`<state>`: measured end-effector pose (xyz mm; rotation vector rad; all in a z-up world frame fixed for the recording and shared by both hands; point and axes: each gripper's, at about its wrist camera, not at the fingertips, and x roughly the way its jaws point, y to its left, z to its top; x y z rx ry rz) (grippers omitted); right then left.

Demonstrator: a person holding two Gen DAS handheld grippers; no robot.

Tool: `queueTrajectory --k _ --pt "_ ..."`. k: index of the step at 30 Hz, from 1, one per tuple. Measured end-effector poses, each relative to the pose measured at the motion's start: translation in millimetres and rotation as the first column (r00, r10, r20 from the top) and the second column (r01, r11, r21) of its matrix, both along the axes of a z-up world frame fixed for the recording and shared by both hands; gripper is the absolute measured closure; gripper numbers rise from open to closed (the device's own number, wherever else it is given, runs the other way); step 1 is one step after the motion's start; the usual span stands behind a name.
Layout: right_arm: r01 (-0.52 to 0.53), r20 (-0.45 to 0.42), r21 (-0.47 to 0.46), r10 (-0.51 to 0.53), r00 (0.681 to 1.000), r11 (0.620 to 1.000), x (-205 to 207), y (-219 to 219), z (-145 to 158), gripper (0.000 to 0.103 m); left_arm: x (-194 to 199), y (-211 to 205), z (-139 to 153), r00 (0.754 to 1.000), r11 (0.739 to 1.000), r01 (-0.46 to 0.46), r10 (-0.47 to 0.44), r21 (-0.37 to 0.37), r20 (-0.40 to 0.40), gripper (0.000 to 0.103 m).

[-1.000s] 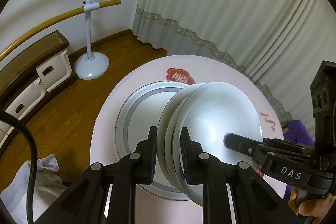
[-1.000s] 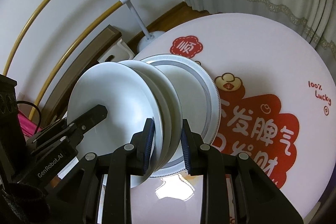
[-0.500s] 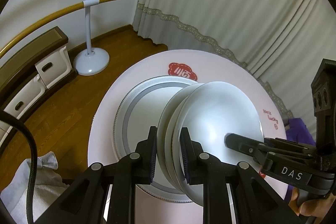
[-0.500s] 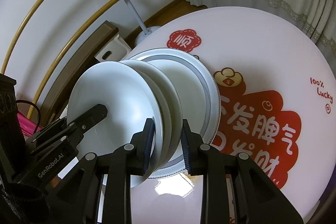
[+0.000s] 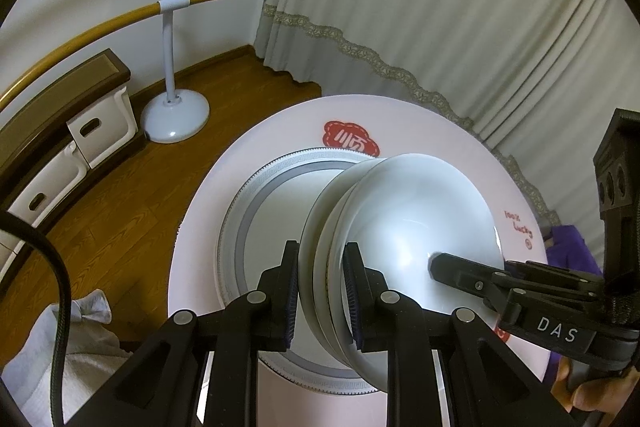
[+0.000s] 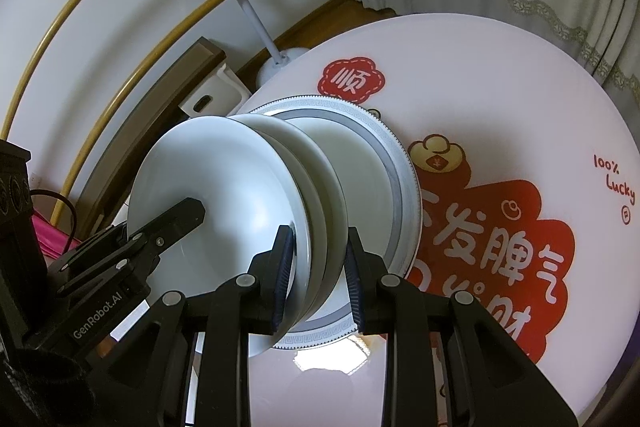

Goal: Organize plates and bowls
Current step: 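Lower the bowl stack onto the grey-rimmed plates with both grippers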

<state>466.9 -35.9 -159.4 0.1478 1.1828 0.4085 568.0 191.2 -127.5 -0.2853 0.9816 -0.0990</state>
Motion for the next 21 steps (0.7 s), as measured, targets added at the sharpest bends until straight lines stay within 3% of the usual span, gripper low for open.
queueTrajectory --k 21 --pt "0.003 0.004 -0.019 -0.003 1.000 1.000 16 3 2 0.077 7 4 3 0.999 1.000 -0.024 0.025 0.010 -0.023 0.084"
